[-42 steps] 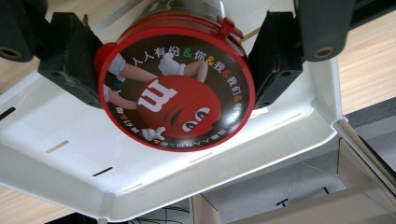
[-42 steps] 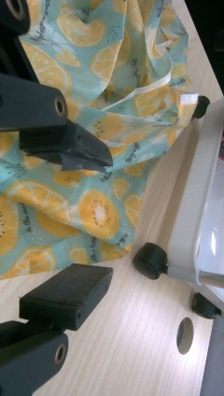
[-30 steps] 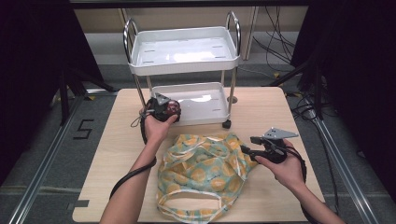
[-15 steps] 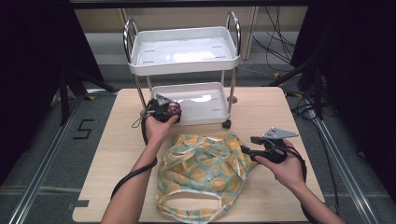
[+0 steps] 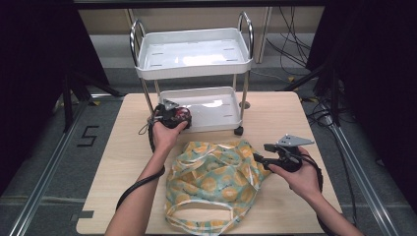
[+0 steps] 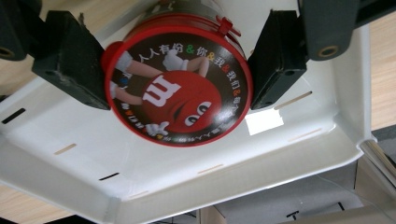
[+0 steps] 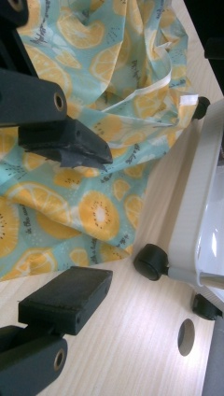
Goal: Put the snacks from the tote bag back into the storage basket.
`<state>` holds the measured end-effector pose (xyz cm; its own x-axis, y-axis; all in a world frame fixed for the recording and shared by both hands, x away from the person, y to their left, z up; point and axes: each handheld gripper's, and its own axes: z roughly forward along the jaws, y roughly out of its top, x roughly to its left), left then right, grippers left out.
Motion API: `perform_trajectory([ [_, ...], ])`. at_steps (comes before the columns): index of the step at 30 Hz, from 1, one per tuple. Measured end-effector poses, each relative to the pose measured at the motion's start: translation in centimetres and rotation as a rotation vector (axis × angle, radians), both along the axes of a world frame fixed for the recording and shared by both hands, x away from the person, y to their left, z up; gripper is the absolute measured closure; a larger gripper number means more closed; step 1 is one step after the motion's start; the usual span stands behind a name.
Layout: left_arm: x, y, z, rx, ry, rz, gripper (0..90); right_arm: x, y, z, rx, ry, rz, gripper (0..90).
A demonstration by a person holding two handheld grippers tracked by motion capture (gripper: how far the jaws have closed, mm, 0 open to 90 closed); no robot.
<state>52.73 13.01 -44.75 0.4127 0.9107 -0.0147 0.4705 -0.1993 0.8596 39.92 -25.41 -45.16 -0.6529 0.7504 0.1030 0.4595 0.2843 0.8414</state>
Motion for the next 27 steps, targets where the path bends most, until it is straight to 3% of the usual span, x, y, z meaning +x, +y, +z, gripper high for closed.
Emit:
perform_trajectory([
  [2, -0.2, 0.1, 0.4, 0.018, -0.001, -0.008, 22.1, -0.2, 0.1, 0.0, 0.004, 0.020, -0.004, 38.4],
  [4, -0.4, 0.0, 0.6, -0.004, -0.018, 0.000, 21.3, -0.2, 0.2, 0.0, 0.010, 0.017, -0.007, 38.3],
  [6, -0.7, 0.0, 0.9, 0.011, -0.017, 0.005, 20.7, -0.2, 0.4, -0.1, 0.013, 0.006, -0.009, 38.2],
  [7, -0.8, -0.1, 1.0, -0.006, -0.020, 0.006, 20.6, -0.2, 0.3, 0.0, 0.007, 0.008, -0.006, 38.2],
  [9, -1.1, -0.1, 1.1, 0.000, -0.021, 0.005, 20.2, -0.2, 0.3, 0.0, 0.007, 0.010, -0.008, 38.1],
  [11, -1.6, -0.1, 1.3, -0.003, -0.015, 0.021, 20.6, -0.3, 0.2, 0.1, 0.014, 0.025, -0.004, 37.9],
  [12, -2.0, -0.1, 1.4, 0.017, -0.015, 0.021, 20.8, -0.4, 0.2, 0.1, 0.019, 0.046, -0.013, 37.9],
  [14, -2.5, -0.1, 1.8, 0.010, -0.021, 0.024, 20.8, -0.1, 0.1, 0.1, 0.011, 0.005, -0.008, 37.9],
  [27, -5.8, 0.0, 3.1, -0.025, -0.029, -0.012, 21.2, -0.1, 0.0, 0.1, -0.004, -0.015, -0.011, 37.9],
])
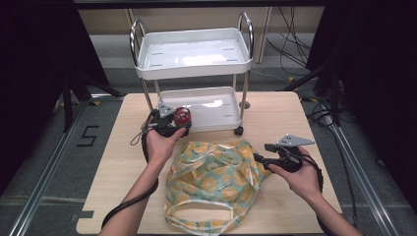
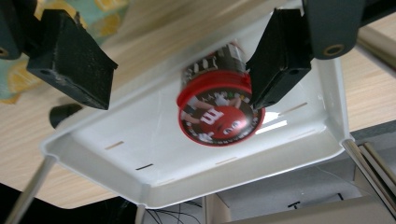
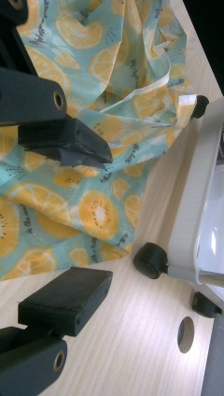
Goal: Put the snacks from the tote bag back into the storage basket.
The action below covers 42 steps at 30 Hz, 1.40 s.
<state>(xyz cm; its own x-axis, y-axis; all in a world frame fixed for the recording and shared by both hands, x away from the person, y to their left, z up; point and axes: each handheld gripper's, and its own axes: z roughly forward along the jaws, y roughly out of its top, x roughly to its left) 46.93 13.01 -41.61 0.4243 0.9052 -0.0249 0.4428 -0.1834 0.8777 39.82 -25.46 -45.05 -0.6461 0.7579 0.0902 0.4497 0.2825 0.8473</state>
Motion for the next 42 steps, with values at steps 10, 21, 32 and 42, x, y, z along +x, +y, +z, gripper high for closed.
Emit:
perform_trajectory([
  [10, -2.7, 0.3, -0.7, 0.002, -0.001, -0.050, 21.6, -0.1, 0.0, 0.1, -0.004, -0.001, -0.001, 37.9],
  [21, -4.4, 1.1, -1.5, 0.007, 0.010, -0.060, 21.3, -0.2, 0.1, 0.1, 0.013, 0.027, -0.003, 37.9],
  [32, -6.4, 2.1, -2.2, 0.001, 0.014, -0.070, 21.2, -0.1, 0.1, 0.0, -0.002, 0.004, 0.010, 37.9],
  [42, -8.7, 1.8, -3.7, -0.011, 0.030, -0.105, 21.5, -0.3, 0.3, -0.1, 0.017, 0.021, -0.007, 37.8],
])
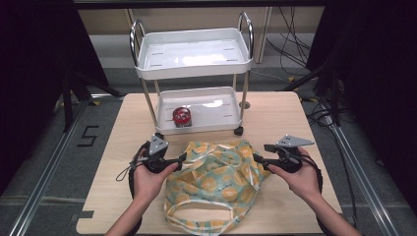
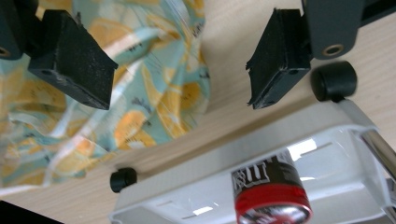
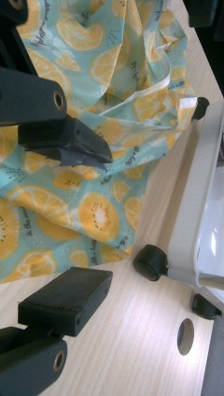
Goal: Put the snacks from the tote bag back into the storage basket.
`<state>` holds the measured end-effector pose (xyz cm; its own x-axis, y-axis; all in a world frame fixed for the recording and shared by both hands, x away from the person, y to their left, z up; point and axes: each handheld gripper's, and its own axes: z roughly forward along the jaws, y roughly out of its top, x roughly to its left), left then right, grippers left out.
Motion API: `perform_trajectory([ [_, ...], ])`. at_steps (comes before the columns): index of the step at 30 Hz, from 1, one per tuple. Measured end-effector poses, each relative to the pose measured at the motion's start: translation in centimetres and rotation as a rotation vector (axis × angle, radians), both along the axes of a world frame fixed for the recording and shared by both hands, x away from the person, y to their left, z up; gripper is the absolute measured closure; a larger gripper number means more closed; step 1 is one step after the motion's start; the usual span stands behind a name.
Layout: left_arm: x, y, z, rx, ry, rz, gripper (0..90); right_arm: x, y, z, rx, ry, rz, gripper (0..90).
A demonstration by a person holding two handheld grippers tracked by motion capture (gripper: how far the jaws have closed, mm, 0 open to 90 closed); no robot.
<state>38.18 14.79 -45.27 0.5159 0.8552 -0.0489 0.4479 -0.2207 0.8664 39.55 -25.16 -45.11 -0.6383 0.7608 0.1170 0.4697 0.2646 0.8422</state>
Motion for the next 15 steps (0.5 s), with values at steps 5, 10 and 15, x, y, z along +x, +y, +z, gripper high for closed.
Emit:
perform_trajectory([
  [5, -1.3, 0.2, -0.6, -0.026, -0.020, 0.005, 22.1, 0.3, -0.2, 0.0, -0.026, -0.036, 0.016, 37.8],
  [10, -2.5, 0.1, -1.2, -0.055, -0.027, 0.000, 22.6, 0.4, -0.2, -0.1, -0.029, -0.034, 0.029, 37.7],
  [15, -3.5, 0.1, -1.4, -0.059, -0.013, 0.001, 22.6, 0.2, -0.1, -0.1, 0.001, -0.006, 0.009, 37.3],
])
